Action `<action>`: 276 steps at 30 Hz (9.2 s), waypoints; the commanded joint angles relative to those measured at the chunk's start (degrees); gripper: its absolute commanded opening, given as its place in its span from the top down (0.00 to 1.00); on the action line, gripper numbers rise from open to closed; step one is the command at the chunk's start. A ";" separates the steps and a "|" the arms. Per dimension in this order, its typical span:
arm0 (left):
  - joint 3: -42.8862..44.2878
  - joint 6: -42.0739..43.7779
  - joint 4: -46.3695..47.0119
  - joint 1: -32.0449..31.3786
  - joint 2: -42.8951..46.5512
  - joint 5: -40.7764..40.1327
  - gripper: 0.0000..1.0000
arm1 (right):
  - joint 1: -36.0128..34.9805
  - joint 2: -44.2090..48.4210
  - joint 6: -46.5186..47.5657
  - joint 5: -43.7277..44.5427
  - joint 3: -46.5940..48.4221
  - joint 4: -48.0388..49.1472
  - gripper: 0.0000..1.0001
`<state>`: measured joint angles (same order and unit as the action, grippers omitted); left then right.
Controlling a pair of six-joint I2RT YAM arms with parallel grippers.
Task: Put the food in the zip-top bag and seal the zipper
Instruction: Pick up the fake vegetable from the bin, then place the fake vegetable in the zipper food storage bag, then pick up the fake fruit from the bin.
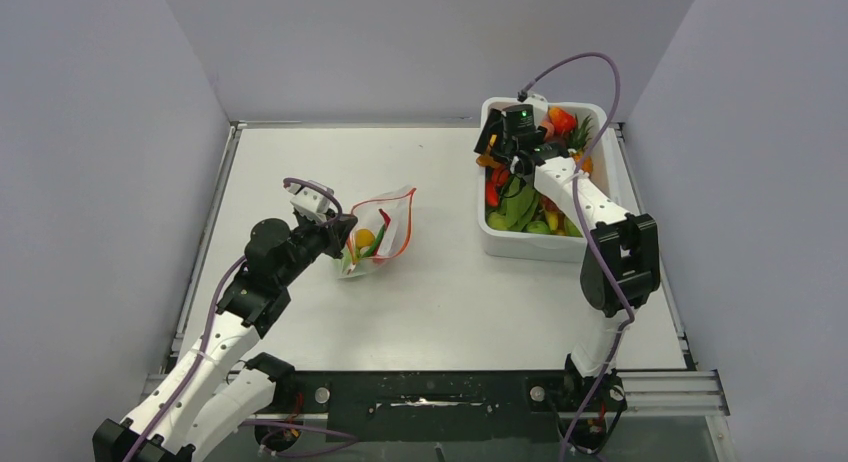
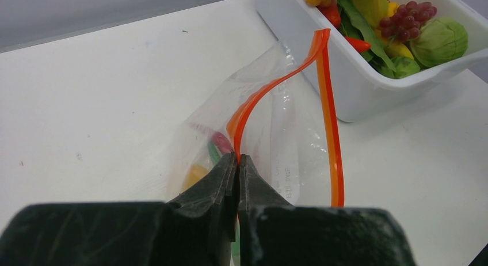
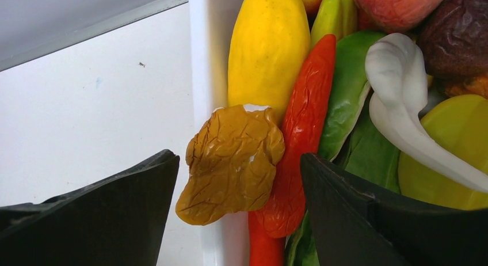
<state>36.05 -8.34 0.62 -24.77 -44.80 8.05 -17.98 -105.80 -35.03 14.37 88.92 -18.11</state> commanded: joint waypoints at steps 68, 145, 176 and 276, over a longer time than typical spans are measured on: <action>2.28 0.03 2.23 0.39 1.61 -3.95 1.00 | -0.28 21.64 8.53 -3.79 -14.65 -1.32 0.50; 7.96 -11.13 2.14 0.87 -4.31 -0.60 1.00 | -30.24 25.02 4.49 -15.77 -11.27 1.79 0.25; 6.24 -4.33 -1.58 1.22 -2.97 -3.16 1.00 | 1.77 33.90 21.63 7.19 -21.20 -5.68 0.53; 4.64 -2.38 -2.38 1.78 0.10 -2.00 1.00 | 19.50 19.49 -5.09 -7.37 -14.84 1.17 1.00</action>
<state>40.27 -11.42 -4.54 -23.49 -46.09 6.39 3.33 -90.06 -47.37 8.64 71.68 -20.01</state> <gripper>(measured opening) 0.015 0.072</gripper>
